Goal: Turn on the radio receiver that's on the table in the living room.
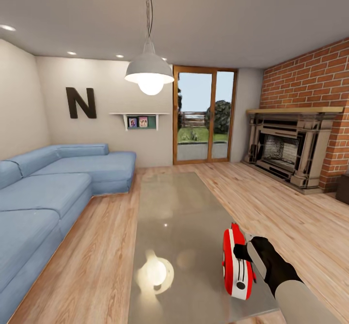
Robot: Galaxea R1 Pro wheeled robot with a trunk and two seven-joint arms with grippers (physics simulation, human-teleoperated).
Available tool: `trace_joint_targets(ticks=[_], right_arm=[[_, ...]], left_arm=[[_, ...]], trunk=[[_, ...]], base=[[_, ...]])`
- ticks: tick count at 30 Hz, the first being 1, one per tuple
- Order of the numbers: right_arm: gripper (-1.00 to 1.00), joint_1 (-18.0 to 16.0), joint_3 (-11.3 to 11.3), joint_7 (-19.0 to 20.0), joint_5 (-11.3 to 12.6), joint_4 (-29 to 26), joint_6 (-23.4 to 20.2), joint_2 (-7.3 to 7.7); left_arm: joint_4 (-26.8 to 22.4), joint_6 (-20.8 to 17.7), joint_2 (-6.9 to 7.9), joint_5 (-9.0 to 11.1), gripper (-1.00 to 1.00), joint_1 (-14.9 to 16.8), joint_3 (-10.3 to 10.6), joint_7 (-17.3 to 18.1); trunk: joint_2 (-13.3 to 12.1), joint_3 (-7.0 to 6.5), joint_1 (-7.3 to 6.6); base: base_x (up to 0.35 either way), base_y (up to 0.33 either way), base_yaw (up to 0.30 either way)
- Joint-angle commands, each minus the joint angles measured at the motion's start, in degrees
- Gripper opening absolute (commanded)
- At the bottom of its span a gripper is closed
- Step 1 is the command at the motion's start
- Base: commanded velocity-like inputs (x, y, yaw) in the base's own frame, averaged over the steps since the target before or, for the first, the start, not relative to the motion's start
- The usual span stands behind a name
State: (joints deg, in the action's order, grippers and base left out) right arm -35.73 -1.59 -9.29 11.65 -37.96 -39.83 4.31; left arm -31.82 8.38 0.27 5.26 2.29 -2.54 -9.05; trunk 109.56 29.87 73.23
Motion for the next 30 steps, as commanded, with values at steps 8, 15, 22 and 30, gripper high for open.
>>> trace_joint_targets(ticks=[8, 15, 22, 30], right_arm=[[-1.00, 0.0, 0.2, 0.1, -0.1, 0.0, 4.1, 0.09], [-1.00, 0.0, 0.2, 0.0, -0.3, 0.0, 4.3, 0.09], [-1.00, 0.0, 0.1, 0.0, -0.3, 0.0, 4.3, 0.09], [-1.00, 0.0, 0.2, 0.0, -0.5, 0.0, 4.3, 0.09]], left_arm=[[0.0, 0.0, 0.16, 0.0, 1.00, 0.0, 0.0, -0.1], [0.0, 0.0, 0.17, -0.1, 1.00, 0.0, 0.0, -0.1], [0.0, 0.0, 0.17, -0.1, 1.00, 0.0, 0.0, -0.2], [0.2, 0.0, 0.09, -0.2, 1.00, 0.0, 0.0, -0.2]], trunk=[[-3.2, -1.44, -1.77], [-6.0, -2.70, -3.30], [-8.8, -3.96, -4.84], [-12.0, -5.39, -6.60]], base=[[0.000, 0.000, 0.000], [0.000, 0.000, 0.000], [0.000, 0.000, 0.000], [0.000, 0.000, 0.000]])
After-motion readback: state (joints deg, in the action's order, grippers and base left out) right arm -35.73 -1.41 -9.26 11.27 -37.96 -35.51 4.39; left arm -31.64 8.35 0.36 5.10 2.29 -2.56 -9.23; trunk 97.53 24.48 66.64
